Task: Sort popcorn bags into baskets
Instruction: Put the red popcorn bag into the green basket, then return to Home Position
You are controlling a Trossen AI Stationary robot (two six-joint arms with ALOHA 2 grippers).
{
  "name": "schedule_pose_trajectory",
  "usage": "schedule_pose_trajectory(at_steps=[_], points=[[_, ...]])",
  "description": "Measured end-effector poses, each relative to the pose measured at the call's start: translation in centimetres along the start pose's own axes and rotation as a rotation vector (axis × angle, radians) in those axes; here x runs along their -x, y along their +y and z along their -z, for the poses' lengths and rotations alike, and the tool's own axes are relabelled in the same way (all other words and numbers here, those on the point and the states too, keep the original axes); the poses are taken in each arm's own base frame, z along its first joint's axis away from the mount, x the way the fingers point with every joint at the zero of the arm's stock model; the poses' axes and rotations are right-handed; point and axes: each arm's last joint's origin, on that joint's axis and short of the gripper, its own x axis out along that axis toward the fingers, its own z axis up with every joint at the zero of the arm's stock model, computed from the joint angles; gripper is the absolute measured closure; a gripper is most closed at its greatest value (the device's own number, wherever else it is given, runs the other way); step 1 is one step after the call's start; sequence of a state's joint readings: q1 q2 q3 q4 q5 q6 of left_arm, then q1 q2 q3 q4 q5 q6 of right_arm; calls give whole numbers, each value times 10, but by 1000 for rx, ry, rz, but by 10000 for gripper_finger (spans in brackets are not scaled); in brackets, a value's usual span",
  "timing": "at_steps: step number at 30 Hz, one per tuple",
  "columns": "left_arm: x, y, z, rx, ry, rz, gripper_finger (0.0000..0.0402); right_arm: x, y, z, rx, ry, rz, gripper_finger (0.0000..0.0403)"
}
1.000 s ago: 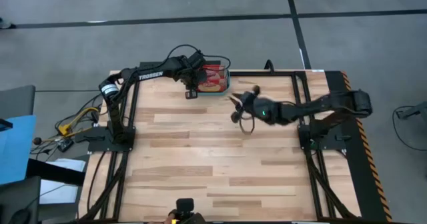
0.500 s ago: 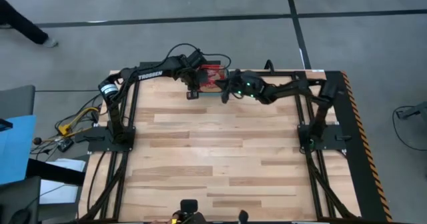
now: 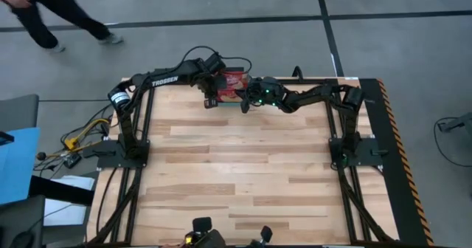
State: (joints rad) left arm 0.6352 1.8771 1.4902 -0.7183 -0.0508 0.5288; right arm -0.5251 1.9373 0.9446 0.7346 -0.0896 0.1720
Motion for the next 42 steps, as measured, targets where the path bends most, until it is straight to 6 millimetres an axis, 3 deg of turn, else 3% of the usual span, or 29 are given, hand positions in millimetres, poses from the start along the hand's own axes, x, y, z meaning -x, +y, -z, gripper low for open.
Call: schedule_pose_trajectory(at_steps=[14,19,28,35,42], points=[[0,1,4,26,70,-60,339,1,2,-5,17,-35,-37,342],[3,1,6,33,98,-79,339,1,5,-8,23,-66,-61,324],[46,4,7,54,-4,-89,339,6,13,-16,33,-103,-83,261],[69,4,18,116,-133,-3,339,51,31,-30,78,-158,-122,247],[75,-26,46,156,-379,40,339,106,49,-15,63,-148,-184,264]])
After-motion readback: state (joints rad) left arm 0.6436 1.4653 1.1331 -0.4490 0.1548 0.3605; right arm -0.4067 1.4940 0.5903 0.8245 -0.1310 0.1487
